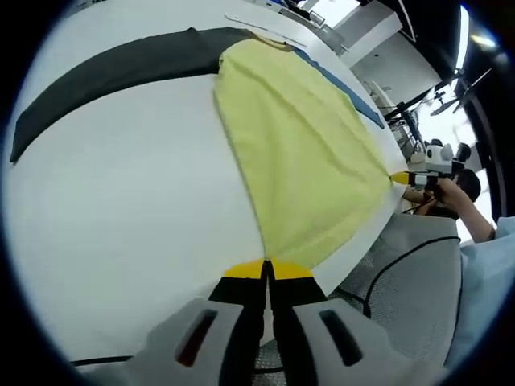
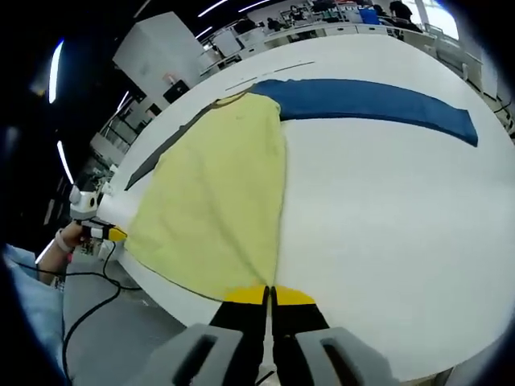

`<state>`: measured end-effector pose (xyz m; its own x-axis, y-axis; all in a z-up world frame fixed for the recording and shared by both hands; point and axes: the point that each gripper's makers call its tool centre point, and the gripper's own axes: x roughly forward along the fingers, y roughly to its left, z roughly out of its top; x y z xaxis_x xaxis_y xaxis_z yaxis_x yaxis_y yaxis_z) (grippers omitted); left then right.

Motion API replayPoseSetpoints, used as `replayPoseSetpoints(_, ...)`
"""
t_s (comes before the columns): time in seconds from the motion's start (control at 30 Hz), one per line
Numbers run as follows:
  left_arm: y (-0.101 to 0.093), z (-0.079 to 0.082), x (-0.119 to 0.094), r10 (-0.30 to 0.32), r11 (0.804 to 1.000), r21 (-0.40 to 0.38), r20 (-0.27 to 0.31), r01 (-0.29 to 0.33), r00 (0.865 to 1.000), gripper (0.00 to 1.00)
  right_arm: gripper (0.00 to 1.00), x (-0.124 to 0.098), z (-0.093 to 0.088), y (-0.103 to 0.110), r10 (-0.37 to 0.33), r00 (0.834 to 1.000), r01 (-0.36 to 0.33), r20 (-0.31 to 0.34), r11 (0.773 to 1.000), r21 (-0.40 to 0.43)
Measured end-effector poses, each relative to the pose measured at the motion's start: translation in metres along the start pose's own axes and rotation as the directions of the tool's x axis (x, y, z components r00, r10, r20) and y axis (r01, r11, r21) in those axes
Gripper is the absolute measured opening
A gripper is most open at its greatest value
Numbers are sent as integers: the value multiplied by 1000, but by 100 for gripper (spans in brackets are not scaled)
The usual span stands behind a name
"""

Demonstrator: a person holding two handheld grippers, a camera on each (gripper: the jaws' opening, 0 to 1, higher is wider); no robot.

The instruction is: Fold the garment on the visible template until the final outline fits inside the template.

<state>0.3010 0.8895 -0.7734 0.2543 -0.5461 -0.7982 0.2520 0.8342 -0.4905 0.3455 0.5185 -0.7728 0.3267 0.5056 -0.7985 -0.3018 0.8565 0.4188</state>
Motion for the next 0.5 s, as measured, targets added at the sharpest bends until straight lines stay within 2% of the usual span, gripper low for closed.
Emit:
replayPoseSetpoints(0.2,1,1,0,-4,1000,-9,15,4,1000,0,0,2,0,0,1,1000,-1,1,1000,-12)
replayPoseSetpoints(0.33,1,1,-1,-17,1000,-19,39,18,999,0,0,1,0,0,17,1000,-17,11,1000,8)
replayPoseSetpoints(0.43,1,1,-1,-26,1000,8,62,26,998,0,0,1,0,1,18,1000,-18,9,1000,-6)
replayPoseSetpoints(0.5,0,2,-1,-26,998,58,79,22,997,0,0,1,-1,3,24,1000,-23,8,999,-35)
